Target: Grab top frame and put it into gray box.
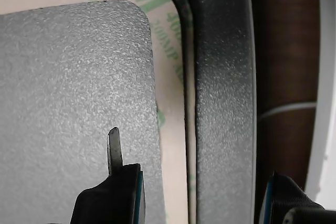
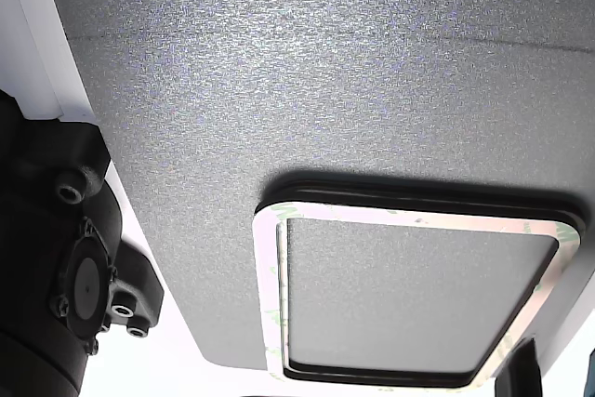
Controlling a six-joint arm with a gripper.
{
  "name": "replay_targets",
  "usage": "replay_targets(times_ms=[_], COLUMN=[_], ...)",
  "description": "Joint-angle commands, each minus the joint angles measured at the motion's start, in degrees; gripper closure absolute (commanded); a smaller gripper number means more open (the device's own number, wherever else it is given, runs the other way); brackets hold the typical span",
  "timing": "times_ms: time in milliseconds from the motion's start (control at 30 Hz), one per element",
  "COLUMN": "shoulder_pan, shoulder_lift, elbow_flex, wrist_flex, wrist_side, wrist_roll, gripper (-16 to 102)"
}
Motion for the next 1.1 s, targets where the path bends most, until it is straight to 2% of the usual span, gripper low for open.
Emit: replay_targets(times_ms=[0, 200, 400, 567, 700, 833, 1067], shoulder_pan=[0.1, 1.2, 1.2, 1.9, 2.5, 2.6, 2.6], shoulder_lift=[0.7, 0.2, 1.2, 1.7, 1.9, 2.1, 2.2], elbow_flex=[-1.8, -1.8, 0.7, 1.7, 3.1, 4.5, 5.7], wrist_flex=[0.1, 0.5, -1.3, -1.9, -3.5, -5.2, -6.7], wrist_side=[-0.3, 0.4, 1.6, 1.6, 2.0, 2.2, 2.5], wrist_roll=[0.4, 0.7, 1.1, 2.5, 4.0, 3.9, 3.9], gripper=[-6, 0, 12, 14, 27, 29, 40])
